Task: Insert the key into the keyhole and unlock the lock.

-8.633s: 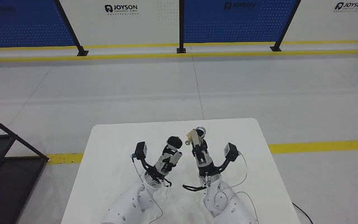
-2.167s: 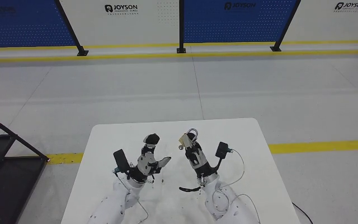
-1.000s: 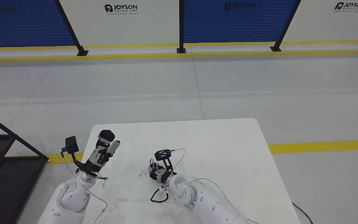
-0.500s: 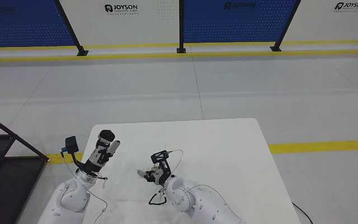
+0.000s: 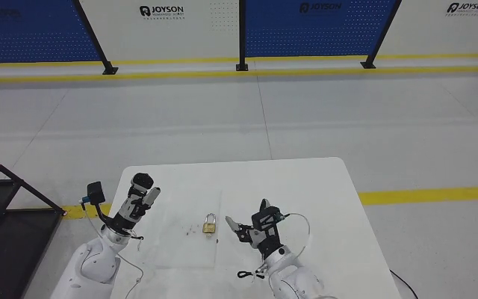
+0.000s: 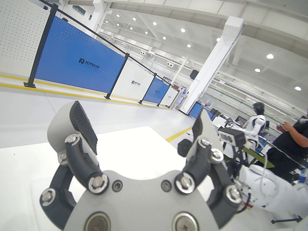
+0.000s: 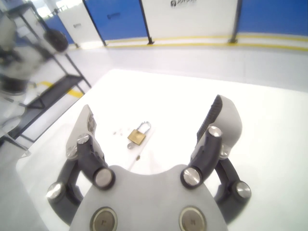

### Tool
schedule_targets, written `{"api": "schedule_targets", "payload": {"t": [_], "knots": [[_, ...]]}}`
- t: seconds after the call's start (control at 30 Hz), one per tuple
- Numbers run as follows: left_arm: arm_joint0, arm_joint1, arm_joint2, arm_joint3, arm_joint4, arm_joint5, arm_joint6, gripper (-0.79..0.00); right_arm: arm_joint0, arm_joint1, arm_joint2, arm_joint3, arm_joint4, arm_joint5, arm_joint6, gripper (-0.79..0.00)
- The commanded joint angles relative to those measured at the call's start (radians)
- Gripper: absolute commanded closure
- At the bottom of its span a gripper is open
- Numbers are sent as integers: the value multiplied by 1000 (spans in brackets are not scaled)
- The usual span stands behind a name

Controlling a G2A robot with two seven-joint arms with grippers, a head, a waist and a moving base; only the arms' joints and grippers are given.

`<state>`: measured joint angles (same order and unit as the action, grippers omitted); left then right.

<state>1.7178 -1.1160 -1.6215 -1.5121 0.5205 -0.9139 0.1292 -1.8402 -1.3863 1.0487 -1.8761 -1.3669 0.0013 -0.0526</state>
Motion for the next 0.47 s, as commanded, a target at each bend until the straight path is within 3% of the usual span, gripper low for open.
{"api": "schedule_targets", "payload": {"t": [0.0, 0.07, 0.3, 0.43], "knots": [[0, 0, 0, 0, 0, 0, 0, -785, 0, 0, 0, 0, 0, 0, 0, -784], [0, 0, 0, 0, 0, 0, 0, -785, -39, 5, 21, -31, -12, -9, -22, -784], [0, 0, 0, 0, 0, 0, 0, -785, -32, 5, 19, -25, -9, -8, -19, -784], [1, -2, 1, -16, 46, 52, -7, -785, -23, 18, 50, -19, -6, -7, -14, -784]]}}
